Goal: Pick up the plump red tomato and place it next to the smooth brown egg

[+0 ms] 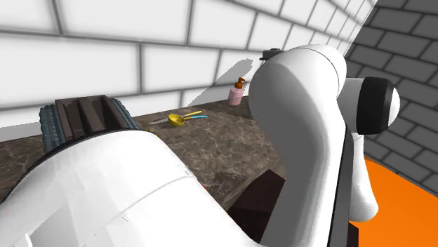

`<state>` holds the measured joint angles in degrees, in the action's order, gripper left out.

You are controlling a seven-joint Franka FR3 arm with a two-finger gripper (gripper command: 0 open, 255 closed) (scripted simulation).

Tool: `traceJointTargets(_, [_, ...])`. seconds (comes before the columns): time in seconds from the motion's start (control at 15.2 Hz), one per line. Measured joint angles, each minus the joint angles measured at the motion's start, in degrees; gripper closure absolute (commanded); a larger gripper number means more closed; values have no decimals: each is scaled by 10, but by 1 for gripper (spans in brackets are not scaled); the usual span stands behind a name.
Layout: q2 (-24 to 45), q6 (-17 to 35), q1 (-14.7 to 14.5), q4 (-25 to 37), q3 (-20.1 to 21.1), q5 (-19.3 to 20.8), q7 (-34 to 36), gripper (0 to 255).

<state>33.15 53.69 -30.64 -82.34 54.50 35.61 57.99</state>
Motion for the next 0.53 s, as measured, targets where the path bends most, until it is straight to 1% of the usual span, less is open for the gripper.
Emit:
traceJointTargets(0.2, [68, -51, -88, 117, -24, 24, 14, 255])
traceJointTargets(0.26, [82, -56, -102, 134, -29, 30, 17, 255])
traceJointTargets(0.4, [93, -51, -110, 139, -33, 32, 23, 255])
traceJointTargets(0.53, [95, -49, -107, 137, -35, 37, 28, 255])
